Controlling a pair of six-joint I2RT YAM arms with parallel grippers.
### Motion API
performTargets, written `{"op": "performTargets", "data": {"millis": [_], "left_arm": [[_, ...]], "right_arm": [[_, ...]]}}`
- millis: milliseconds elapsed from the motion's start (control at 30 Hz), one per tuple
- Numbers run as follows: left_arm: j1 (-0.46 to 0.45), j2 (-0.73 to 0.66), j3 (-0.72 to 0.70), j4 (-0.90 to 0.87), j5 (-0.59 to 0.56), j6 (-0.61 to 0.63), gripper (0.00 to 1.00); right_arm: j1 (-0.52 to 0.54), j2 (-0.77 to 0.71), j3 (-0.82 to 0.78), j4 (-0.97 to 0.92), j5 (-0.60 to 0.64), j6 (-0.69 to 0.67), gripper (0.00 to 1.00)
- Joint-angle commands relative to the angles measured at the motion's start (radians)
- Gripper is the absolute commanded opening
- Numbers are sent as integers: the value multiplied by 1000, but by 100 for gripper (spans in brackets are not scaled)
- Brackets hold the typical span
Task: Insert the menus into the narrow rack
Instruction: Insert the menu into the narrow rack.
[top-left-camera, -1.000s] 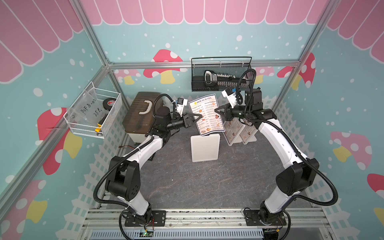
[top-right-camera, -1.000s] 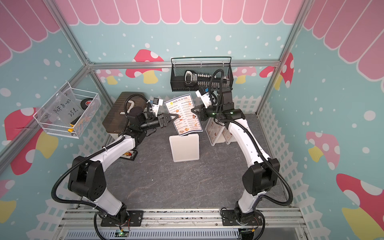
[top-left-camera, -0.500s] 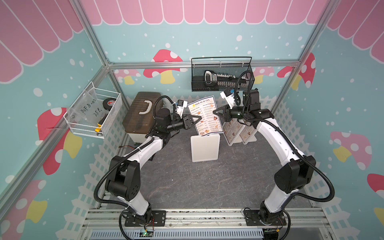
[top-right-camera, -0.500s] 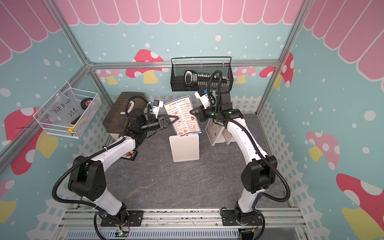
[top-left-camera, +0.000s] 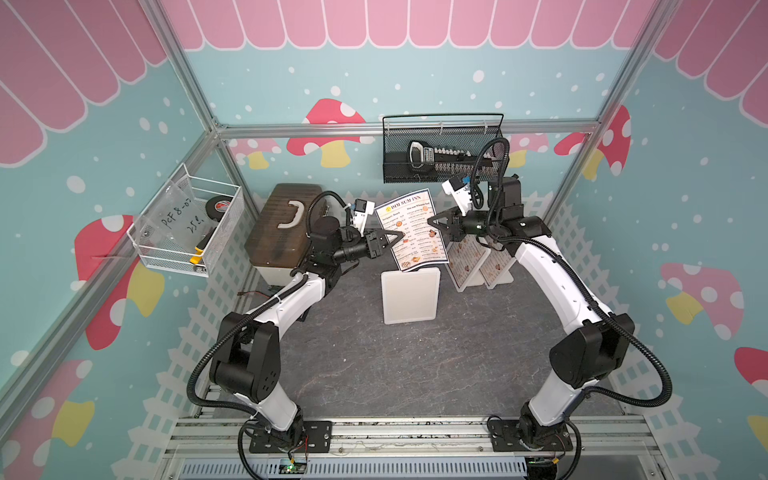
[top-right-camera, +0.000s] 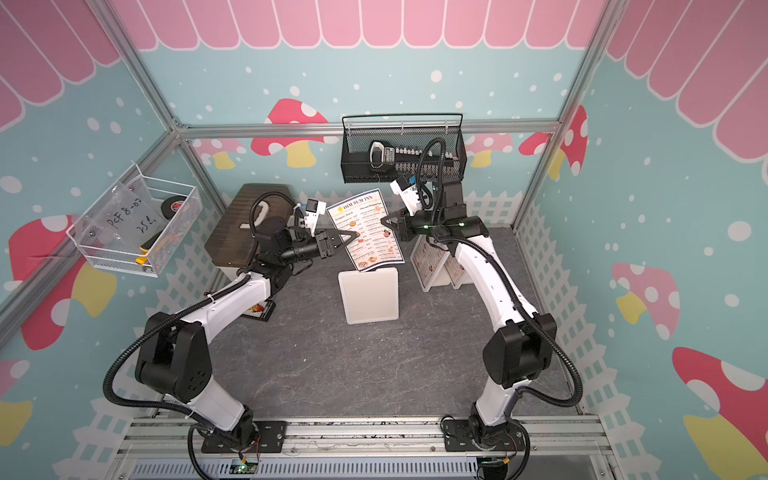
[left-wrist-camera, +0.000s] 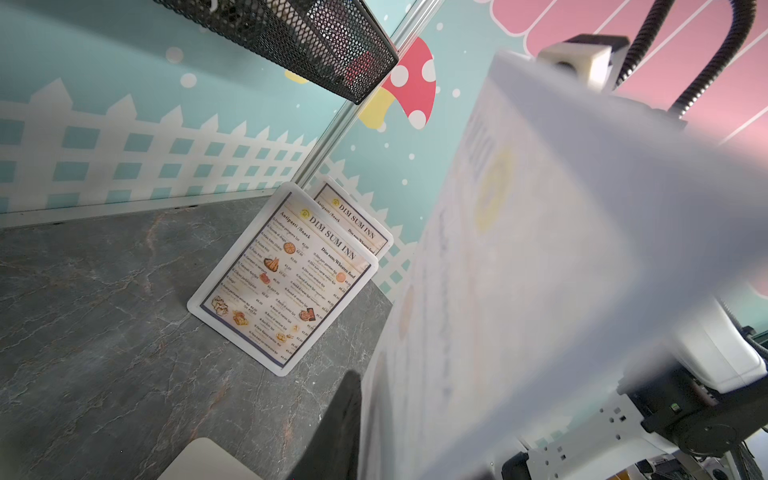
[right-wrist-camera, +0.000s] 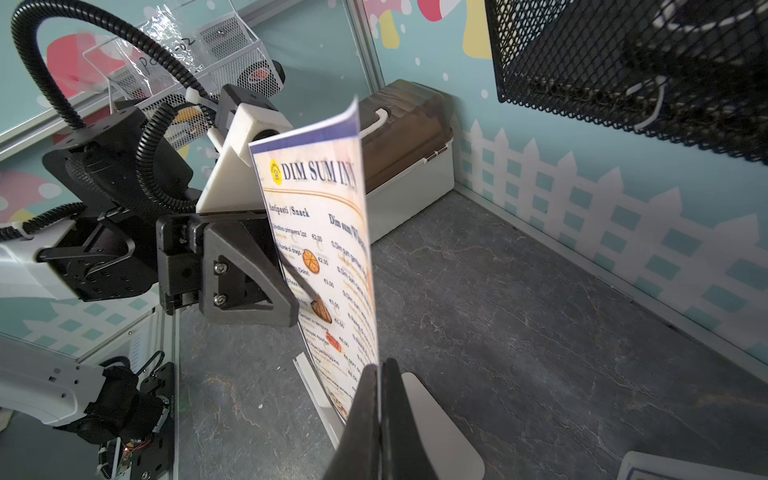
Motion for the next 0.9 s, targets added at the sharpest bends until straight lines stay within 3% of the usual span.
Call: {"op": "performTargets", "data": {"millis": [0, 867], "left_arm": [[-13, -21, -1, 34, 4, -13, 25], [-31, -12, 5, 13, -5, 3, 25]], "right_arm": [[-3, -42, 29, -21, 21, -36, 0], [-6, -60, 12, -90, 7, -66, 0]]}}
